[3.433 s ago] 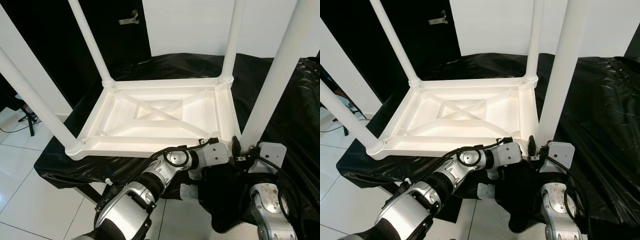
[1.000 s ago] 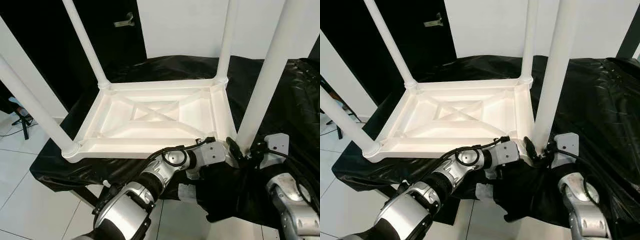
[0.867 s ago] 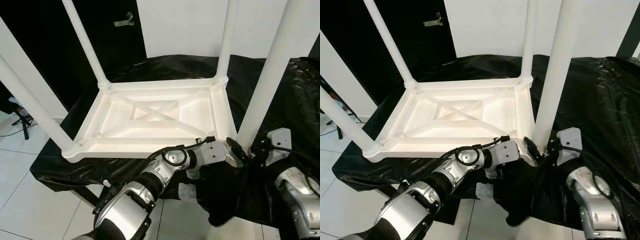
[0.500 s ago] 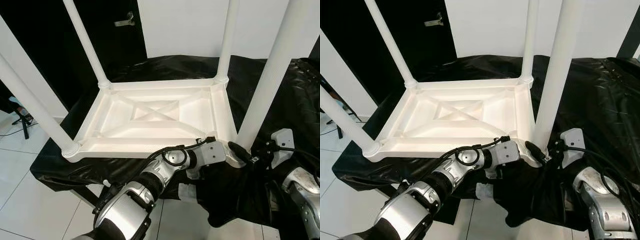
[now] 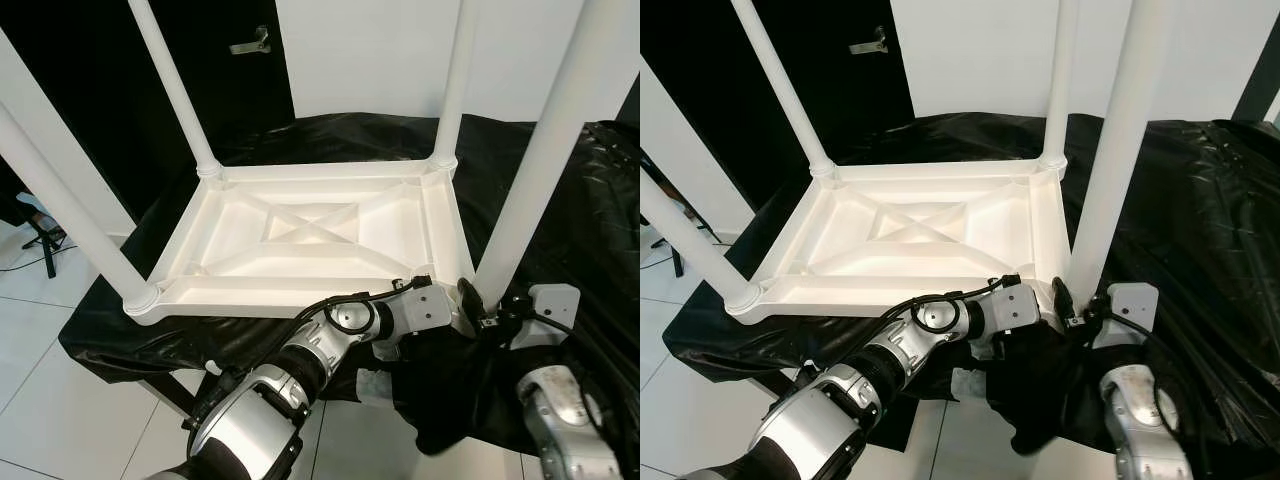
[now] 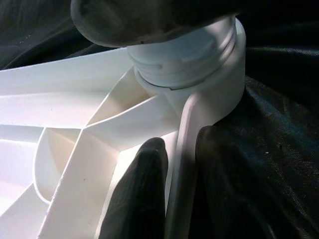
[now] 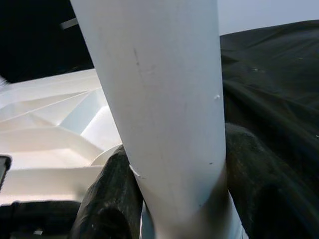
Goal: Building children table
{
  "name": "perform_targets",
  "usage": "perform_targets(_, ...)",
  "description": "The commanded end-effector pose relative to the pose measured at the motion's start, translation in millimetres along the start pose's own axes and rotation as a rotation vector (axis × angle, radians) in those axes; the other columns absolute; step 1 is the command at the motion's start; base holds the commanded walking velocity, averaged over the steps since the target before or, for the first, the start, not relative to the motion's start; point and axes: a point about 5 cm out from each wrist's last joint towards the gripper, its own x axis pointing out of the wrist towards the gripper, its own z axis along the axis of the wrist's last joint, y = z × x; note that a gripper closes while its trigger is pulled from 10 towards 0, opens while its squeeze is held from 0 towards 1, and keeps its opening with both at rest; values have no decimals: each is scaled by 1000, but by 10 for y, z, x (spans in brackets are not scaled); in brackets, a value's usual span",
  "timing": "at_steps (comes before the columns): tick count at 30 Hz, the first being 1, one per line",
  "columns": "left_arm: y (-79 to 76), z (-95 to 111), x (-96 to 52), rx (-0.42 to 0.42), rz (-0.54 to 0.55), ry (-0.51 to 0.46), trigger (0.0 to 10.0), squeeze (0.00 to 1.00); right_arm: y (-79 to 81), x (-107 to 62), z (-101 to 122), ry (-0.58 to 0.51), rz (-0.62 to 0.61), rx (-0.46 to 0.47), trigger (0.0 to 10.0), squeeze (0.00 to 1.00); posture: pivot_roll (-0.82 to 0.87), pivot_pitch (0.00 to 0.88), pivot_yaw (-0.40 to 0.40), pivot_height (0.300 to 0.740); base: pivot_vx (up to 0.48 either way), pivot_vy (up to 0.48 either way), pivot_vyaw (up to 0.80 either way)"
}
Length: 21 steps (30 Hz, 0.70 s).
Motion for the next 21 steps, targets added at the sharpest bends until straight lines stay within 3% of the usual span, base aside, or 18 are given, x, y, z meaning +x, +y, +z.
perform_targets(1,-304,-393,20,-113,24,190,10000,0,-106,-40,-33,6,-117,-2,0,0,19,0,78,740,0,0,0)
perform_targets(6,-336,-392,28,-110,10,187,10000,0,-122,-16,-7,-17,-180,-14,0,0,18,0,83,740,0,0,0)
perform_targets(7,-332,-381,34,-108,9,186,10000,0,-75,9,-12,-11,-166,-7,3451,0,11,0,88,740,0,0,0)
perform_targets(9,-329,-375,38,-108,9,185,10000,0,-51,15,-16,-8,-156,-7,3451,0,10,0,88,740,0,0,0)
perform_targets(10,-329,-369,42,-107,9,184,10000,0,-33,20,-29,2,-135,-7,10000,0,9,0,87,740,0,0,0)
perform_targets(13,-333,-362,48,-105,8,182,10000,0,-18,24,-45,17,-96,-9,10000,0,6,0,87,740,0,0,0)
perform_targets(14,-336,-357,52,-105,7,181,10000,0,-21,34,-45,24,-46,-11,10000,1000,5,0,87,740,0,0,0)
perform_targets(20,-347,-362,52,-106,5,181,10000,0,-96,78,-38,36,18,-43,10000,1000,4,0,88,740,0,0,0)
perform_targets(21,-357,-368,51,-107,3,182,10000,0,-144,112,-22,39,68,-67,10000,271,3,0,88,740,0,0,0)
